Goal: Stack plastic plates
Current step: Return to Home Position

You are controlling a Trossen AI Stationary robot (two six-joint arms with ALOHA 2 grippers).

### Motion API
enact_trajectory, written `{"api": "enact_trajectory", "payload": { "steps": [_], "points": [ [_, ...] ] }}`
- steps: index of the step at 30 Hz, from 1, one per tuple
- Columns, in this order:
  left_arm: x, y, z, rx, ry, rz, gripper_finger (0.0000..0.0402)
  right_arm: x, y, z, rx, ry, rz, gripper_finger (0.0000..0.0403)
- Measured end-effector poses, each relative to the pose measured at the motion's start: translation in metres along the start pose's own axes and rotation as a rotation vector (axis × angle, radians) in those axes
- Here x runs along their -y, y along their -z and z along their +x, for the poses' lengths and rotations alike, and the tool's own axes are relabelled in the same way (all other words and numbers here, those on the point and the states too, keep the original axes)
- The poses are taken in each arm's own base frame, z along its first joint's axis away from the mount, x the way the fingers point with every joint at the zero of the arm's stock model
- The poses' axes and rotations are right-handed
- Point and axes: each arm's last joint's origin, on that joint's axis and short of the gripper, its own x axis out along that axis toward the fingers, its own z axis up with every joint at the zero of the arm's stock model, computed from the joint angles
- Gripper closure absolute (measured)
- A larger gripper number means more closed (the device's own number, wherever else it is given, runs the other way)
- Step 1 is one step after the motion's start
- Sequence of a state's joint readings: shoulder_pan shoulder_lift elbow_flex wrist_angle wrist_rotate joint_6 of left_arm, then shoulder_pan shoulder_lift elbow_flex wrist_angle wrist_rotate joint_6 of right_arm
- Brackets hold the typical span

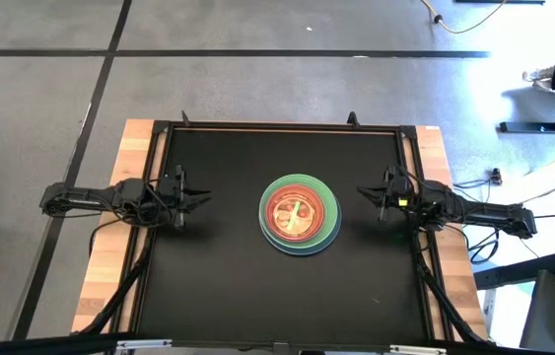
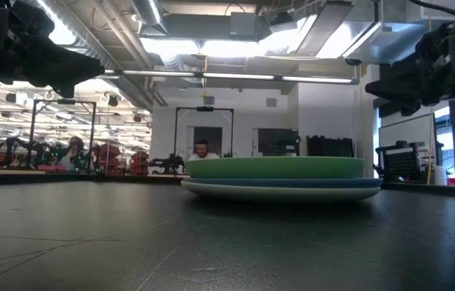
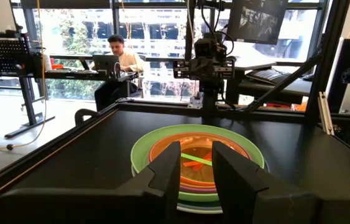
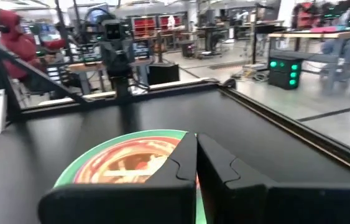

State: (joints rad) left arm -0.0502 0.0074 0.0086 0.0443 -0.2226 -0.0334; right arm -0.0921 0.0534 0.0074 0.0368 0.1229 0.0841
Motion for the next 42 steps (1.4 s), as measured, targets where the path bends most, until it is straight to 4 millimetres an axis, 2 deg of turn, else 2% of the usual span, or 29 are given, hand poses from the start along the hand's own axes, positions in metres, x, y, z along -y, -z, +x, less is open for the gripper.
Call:
{"api": "enact_trajectory", "payload": {
  "steps": [7, 14, 42],
  "points": [
    [0.0, 0.0, 0.0, 0.0, 0.0, 0.0, 0.0317, 0.0003, -0.0035, -0.0028, 0.044, 0.004, -0.001, 0.0402],
    [0.0, 0.0, 0.0, 0.0, -0.001, 0.0, 0.0317, -0.0033, -0.0003, -0.0024, 0.004, -0.122, -0.018, 0.0402],
    [0.0, 0.0, 0.0, 0.0, 0.0, 0.0, 0.0317, -0.0033, -0.0003, -0.0025, 0.003, -0.124, -0.01, 0.0402]
  ]
}}
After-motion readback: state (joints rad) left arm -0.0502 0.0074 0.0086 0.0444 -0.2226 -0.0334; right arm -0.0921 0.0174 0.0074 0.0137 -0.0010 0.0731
